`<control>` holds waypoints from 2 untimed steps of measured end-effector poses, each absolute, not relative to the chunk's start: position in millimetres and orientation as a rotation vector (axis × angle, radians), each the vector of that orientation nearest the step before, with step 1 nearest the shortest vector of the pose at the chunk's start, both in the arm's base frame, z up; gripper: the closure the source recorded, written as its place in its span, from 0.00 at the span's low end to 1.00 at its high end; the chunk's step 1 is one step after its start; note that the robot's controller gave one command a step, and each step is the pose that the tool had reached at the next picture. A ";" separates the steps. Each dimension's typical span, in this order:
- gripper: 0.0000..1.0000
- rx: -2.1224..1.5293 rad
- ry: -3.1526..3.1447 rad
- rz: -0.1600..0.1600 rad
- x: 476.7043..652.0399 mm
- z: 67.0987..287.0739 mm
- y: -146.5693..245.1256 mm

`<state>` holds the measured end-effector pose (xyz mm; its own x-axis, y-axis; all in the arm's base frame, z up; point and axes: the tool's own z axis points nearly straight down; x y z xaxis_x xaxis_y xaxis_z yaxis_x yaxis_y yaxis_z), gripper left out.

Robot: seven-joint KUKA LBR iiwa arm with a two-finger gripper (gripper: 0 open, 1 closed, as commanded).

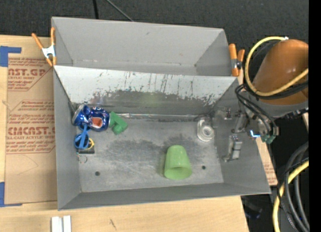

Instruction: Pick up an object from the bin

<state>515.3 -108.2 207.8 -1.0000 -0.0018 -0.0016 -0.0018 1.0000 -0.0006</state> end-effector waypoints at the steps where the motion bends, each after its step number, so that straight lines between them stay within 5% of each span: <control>1: 0.00 -0.249 3.137 0.005 495.4 117.2 -45.4; 2: 0.00 -0.442 3.099 0.001 483.9 74.6 10.5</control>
Offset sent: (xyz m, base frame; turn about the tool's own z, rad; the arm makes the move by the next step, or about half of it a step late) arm -0.0184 0.0596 -0.0871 -0.1528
